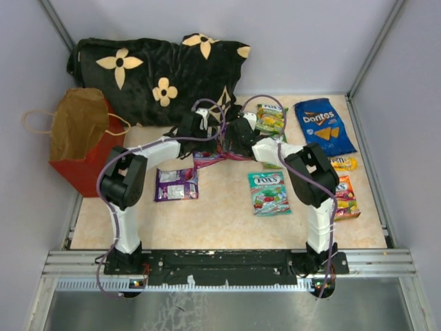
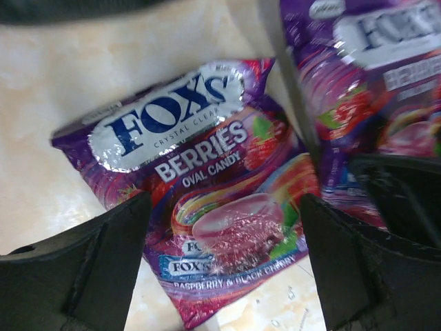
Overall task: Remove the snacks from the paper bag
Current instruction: Move the snack to the center of the board.
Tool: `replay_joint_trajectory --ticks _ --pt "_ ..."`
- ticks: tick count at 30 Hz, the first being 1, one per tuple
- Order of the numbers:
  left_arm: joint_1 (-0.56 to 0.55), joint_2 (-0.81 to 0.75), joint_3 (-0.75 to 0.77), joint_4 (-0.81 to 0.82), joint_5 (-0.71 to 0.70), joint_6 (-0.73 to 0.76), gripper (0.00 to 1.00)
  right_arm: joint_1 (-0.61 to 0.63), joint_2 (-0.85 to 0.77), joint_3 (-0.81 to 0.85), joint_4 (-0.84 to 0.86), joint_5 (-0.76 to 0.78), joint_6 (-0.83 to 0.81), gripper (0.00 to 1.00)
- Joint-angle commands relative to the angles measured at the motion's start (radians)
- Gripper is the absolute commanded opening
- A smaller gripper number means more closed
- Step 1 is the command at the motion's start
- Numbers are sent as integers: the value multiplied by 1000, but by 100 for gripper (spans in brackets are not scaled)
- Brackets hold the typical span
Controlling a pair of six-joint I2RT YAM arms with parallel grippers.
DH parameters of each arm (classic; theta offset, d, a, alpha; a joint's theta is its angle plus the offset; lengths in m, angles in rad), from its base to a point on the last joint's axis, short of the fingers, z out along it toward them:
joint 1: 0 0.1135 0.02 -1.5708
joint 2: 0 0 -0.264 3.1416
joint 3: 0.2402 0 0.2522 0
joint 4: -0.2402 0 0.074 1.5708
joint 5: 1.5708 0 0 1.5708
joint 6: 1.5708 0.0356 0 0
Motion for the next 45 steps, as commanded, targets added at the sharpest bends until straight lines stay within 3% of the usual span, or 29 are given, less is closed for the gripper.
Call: replay_joint_trajectory --ticks 1,6,17,27,40,45 --pt "5 56 28 -17 -2 -42 94 13 -25 -49 -59 -19 29 84" --pt "7 47 -17 -43 -101 -11 95 13 -24 -61 -34 -43 25 84" --pt "40 38 -75 -84 -254 210 99 54 28 -4 -50 -65 2 84" --pt "107 -34 -224 -14 -139 356 97 83 50 14 -69 -62 -3 84" --pt "115 -108 -211 -22 -102 346 97 101 22 -30 -64 -96 -127 85" --pt "115 -207 -191 -34 -98 316 100 103 -43 -40 -35 -71 -147 95"
